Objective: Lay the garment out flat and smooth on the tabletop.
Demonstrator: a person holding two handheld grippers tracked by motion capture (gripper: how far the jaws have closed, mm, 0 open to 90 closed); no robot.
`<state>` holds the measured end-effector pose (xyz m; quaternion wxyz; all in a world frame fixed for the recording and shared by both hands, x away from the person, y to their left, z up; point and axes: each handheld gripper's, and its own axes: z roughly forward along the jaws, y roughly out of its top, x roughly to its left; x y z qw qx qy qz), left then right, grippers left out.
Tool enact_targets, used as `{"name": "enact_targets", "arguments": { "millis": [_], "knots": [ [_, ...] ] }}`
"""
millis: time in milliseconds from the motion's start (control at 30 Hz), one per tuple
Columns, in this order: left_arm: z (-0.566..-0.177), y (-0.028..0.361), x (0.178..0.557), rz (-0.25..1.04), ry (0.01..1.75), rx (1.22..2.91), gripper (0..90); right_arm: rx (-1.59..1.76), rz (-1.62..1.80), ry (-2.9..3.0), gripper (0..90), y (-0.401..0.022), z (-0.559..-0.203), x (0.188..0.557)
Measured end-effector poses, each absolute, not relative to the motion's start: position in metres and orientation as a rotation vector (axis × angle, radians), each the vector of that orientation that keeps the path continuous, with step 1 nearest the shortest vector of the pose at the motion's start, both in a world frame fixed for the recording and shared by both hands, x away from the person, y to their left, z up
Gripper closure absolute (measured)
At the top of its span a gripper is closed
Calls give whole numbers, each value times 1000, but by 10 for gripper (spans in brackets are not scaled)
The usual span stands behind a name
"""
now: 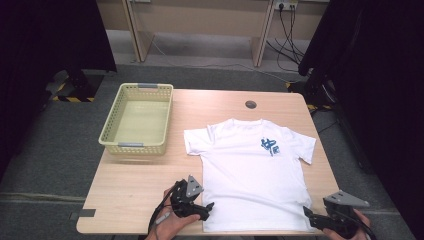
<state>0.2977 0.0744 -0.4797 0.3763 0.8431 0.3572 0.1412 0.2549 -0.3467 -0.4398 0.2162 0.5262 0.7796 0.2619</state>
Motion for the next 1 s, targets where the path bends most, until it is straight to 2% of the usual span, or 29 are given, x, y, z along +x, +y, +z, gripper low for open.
{"name": "enact_targets", "arguments": {
  "millis": [167, 233, 400, 567, 833, 900, 1000],
  "knots": [
    [-482, 79, 288, 368, 903, 2175, 90, 1458, 660, 2199, 245, -341, -451, 263],
    [-483, 82, 286, 368, 899, 2175, 89, 1500, 654, 2195, 239, -351, -459, 257],
    [-483, 86, 281, 370, 892, 2176, 89, 1583, 633, 2101, 246, -376, -455, 242],
    [-483, 86, 279, 370, 893, 2170, 89, 1603, 645, 2056, 247, -381, -449, 240],
    [-483, 86, 276, 370, 873, 2168, 88, 1451, 767, 2131, 248, -343, -437, 274],
    [-484, 87, 276, 366, 872, 2162, 87, 1415, 870, 2199, 245, -324, -438, 293],
    [-483, 98, 275, 366, 878, 2141, 86, 1377, 848, 2247, 245, -304, -443, 311]
  ]
}}
